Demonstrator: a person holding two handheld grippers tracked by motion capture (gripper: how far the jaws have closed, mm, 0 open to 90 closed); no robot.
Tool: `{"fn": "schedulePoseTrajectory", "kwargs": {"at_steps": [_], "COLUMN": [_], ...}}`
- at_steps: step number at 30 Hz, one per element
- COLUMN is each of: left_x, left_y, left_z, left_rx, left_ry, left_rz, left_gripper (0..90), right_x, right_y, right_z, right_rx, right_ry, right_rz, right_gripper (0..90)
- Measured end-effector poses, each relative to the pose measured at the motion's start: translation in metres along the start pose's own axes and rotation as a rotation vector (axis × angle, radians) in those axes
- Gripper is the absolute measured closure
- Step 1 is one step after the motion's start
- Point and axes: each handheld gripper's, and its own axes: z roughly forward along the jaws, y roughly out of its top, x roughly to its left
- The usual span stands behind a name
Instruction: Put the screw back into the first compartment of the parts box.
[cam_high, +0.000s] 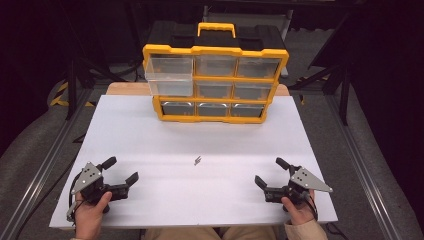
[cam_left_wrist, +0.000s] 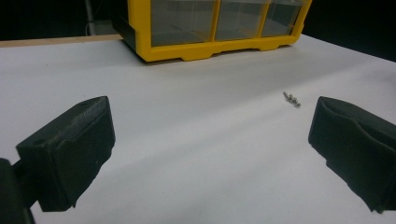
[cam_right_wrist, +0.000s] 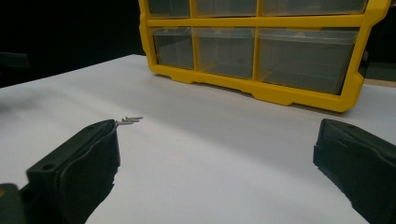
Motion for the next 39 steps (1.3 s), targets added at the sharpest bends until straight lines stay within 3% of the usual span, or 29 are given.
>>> {"fn": "schedulePoseTrajectory", "kwargs": {"at_steps": [12, 18, 28, 39], "left_x": [-0.005, -0.011, -0.025, -0.043], "left_y": [0.007, 0.014, 0.022, 0.031], "left_z": [0.011, 0.027, 0.054, 0.091], "left_rx": [0.013, 0.033, 0.073, 0.109], "left_ry": [-0.013, -0.024, -0.071, -0.126], "left_rz": [-0.004, 0.01, -0.028, -0.016], "left_gripper": [0.8, 1.0, 1.0, 0.9], "right_x": [0.0, 0.001, 0.001, 0.001], "right_y": [0.0, 0.0, 0.0, 0.0], "right_z": [0.0, 0.0, 0.0, -0.001], "right_rx": [0.001, -0.001, 0.002, -0.003], "right_ry": [0.0, 0.008, 0.008, 0.009], "right_rz": [0.001, 0.0, 0.002, 0.004], "right_gripper": [0.9, 1.0, 0.9, 1.0]}}
